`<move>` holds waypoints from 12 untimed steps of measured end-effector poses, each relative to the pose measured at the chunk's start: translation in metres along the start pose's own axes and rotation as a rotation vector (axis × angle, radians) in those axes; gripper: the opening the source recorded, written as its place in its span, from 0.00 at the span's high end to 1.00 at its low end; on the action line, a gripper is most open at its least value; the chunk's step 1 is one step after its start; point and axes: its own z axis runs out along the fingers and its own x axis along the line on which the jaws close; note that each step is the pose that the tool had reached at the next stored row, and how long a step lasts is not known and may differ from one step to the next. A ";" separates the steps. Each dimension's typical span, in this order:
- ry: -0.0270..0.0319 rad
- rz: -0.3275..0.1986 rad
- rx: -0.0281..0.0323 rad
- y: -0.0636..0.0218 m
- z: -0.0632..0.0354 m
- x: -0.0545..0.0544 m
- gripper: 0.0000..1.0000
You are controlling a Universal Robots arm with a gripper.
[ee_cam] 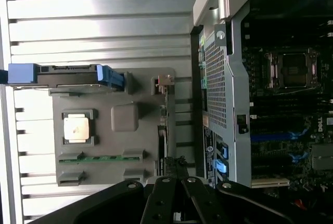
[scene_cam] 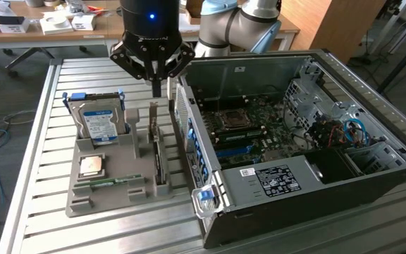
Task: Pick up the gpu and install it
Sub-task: 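Reach for the gpu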
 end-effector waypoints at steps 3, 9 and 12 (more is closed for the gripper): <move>-0.0001 0.000 0.0000 -0.0024 0.0002 0.000 0.89; 0.0000 0.000 0.0000 -0.0069 0.0006 0.001 0.89; 0.0000 0.000 -0.0001 -0.0088 0.0009 0.002 0.89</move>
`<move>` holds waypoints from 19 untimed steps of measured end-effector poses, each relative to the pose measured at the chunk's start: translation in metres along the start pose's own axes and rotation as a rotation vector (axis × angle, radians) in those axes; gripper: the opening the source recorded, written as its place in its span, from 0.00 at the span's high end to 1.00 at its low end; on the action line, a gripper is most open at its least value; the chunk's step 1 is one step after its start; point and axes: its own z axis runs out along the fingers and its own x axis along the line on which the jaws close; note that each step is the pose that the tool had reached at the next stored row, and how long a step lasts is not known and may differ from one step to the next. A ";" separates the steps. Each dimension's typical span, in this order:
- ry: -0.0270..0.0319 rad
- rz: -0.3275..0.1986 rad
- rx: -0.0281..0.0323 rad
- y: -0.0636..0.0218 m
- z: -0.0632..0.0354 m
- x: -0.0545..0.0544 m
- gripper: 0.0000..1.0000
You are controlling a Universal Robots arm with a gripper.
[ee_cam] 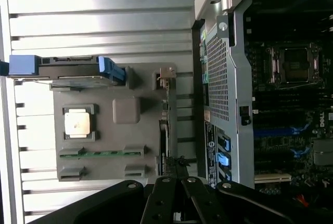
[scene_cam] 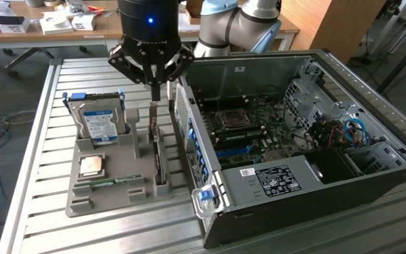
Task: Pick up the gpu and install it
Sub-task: 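Reach for the gpu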
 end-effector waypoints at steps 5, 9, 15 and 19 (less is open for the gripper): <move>0.0000 0.000 0.0000 -0.0019 0.0004 0.001 0.89; 0.0000 0.000 0.0000 -0.0020 0.0004 0.001 0.89; 0.0000 0.000 0.0002 -0.0021 0.0004 0.002 0.89; 0.0000 0.000 0.0000 -0.0024 0.0004 0.005 0.89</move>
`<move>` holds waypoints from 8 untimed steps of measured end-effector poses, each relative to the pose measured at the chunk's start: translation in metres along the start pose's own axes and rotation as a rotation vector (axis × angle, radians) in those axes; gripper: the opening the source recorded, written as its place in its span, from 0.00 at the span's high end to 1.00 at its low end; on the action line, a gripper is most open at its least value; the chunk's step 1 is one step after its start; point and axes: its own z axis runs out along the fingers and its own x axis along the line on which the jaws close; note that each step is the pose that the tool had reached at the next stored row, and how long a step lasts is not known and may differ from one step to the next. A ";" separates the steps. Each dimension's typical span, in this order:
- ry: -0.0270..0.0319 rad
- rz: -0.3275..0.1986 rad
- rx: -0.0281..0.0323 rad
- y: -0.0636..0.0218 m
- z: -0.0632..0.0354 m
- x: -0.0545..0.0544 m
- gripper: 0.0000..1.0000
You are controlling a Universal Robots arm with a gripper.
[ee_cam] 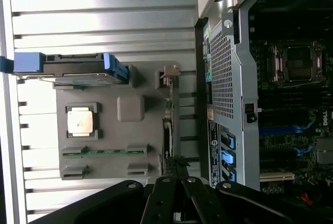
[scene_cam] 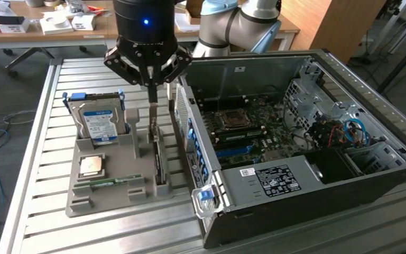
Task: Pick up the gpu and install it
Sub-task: 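Reach for the gpu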
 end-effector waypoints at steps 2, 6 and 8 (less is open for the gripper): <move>0.0001 0.000 0.0000 -0.0014 0.0000 0.000 0.89; 0.0000 0.000 -0.0001 -0.0054 -0.0001 0.000 0.89; 0.0000 0.000 -0.0001 -0.0054 -0.0001 0.000 0.89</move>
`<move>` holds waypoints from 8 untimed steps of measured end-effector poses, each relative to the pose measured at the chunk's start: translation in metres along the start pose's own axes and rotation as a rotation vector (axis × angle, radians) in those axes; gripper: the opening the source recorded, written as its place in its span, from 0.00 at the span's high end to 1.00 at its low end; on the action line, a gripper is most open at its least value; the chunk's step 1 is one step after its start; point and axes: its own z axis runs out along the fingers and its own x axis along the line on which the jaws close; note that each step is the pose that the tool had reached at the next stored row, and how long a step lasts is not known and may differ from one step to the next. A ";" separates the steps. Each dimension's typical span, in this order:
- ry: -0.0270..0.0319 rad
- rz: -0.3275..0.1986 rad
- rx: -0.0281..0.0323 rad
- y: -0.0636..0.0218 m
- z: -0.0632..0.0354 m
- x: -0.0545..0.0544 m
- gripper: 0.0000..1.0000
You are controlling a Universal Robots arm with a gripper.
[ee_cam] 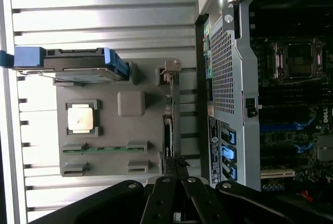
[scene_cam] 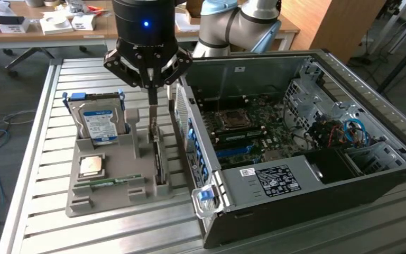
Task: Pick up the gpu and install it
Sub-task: 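Reach for the gpu, then pick up the gpu and move the gpu toward the slot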
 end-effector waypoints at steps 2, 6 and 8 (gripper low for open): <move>0.0000 0.000 0.0000 0.0000 0.0000 0.000 0.89; 0.0000 0.000 0.0000 0.0000 0.0000 0.000 0.89; 0.0000 0.000 0.0001 0.0000 0.0000 0.000 0.89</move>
